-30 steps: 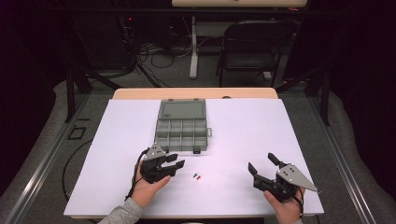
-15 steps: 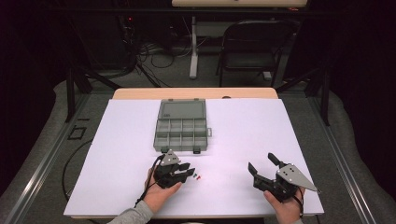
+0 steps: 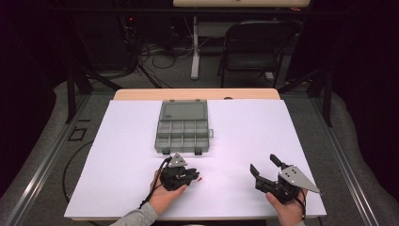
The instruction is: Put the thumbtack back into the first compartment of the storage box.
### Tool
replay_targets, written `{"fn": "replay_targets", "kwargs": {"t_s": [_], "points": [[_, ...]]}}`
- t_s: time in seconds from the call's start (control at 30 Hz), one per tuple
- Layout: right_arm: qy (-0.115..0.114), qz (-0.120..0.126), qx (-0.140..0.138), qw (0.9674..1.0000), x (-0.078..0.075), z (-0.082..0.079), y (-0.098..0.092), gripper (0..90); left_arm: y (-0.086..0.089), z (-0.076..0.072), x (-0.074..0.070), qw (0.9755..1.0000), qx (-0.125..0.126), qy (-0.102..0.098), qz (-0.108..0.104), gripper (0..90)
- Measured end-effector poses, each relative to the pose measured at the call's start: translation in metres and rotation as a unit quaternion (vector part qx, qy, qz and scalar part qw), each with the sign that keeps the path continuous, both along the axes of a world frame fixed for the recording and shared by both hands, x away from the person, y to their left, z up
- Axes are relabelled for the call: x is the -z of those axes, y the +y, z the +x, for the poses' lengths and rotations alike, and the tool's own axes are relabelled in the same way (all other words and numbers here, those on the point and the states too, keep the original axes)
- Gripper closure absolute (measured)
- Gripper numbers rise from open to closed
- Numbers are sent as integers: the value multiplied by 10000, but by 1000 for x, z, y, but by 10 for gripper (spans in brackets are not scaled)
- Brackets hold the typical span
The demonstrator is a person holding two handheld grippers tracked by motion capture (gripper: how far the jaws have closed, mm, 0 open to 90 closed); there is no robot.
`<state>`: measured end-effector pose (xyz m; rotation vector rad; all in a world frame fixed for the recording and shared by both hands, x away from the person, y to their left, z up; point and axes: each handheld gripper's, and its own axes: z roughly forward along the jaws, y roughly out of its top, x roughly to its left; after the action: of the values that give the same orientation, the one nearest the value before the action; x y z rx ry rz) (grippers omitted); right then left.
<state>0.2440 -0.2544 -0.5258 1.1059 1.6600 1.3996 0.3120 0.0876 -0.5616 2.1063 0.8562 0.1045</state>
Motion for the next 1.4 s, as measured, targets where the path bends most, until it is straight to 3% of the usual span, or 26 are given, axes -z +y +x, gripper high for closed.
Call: {"fn": "replay_targets", "kwargs": {"t_s": [0.3, 0.87, 1.17, 1.4], "points": [[6, -11, -17, 10000, 0, 0, 0, 196, -2, 2, 4, 9999, -11, 69, 111, 839], [5, -7, -23, 10000, 0, 0, 0, 197, 0, 3, 2, 9999, -10, 121, 32, 856], [-8, -7, -12, 10000, 0, 0, 0, 198, 19, 6, -14, 9997, -194, -2, -160, 856], [2, -11, -7, 10000, 0, 0, -1, 198, 43, 13, -29, 9977, -536, -136, -395, 855]]}}
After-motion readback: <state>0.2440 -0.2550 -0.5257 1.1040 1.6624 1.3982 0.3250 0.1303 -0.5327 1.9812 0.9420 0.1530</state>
